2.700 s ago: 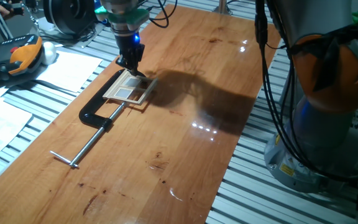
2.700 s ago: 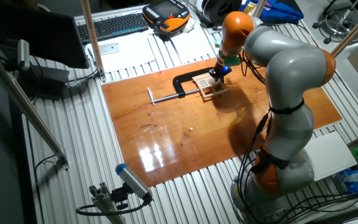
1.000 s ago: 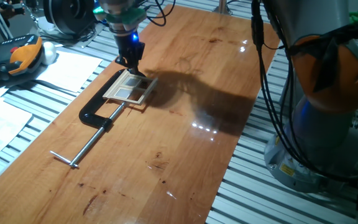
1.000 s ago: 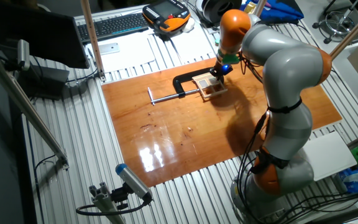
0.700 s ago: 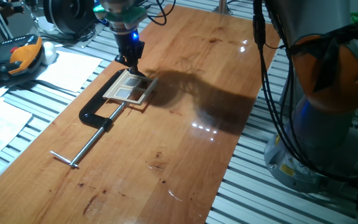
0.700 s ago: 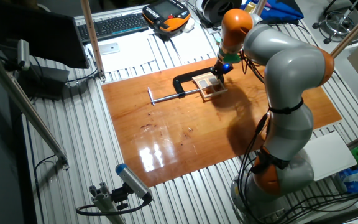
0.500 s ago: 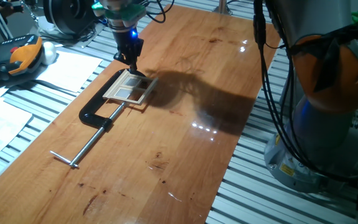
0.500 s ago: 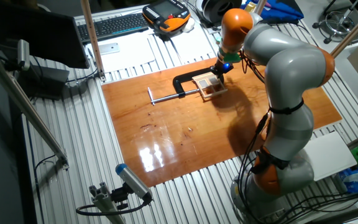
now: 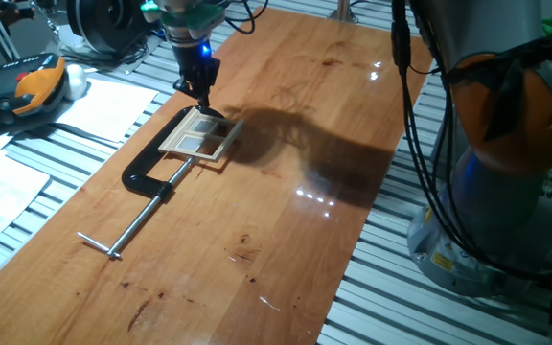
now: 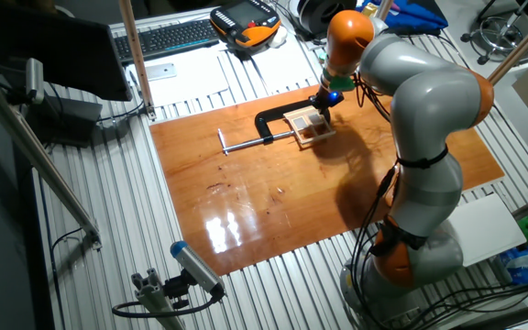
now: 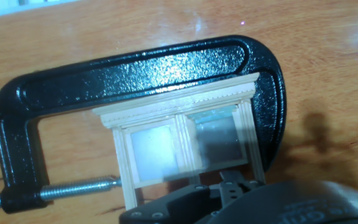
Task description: Close a sliding window
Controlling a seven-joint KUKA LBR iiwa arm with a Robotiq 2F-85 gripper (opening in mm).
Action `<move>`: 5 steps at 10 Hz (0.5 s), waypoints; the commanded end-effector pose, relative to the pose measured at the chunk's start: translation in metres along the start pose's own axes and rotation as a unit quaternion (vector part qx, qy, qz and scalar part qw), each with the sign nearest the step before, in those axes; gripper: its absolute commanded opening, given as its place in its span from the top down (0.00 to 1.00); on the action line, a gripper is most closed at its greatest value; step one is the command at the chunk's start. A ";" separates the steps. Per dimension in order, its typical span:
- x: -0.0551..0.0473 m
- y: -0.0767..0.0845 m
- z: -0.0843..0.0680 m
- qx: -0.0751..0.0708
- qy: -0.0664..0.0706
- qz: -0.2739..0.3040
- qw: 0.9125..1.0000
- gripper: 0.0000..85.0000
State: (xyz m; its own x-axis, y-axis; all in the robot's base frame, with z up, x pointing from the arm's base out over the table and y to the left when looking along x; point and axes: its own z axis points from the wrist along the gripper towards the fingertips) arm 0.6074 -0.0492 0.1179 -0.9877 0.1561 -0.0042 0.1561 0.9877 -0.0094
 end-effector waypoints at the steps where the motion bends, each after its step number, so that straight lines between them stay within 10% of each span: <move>1: 0.000 0.001 0.002 0.001 -0.001 0.000 1.000 1.00; 5: 0.001 -0.002 0.006 -0.005 0.006 -0.016 1.000 1.00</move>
State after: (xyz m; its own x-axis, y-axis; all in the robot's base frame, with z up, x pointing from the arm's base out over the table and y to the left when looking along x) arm 0.6063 -0.0517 0.1123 -0.9923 0.1239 0.0073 0.1239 0.9923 -0.0010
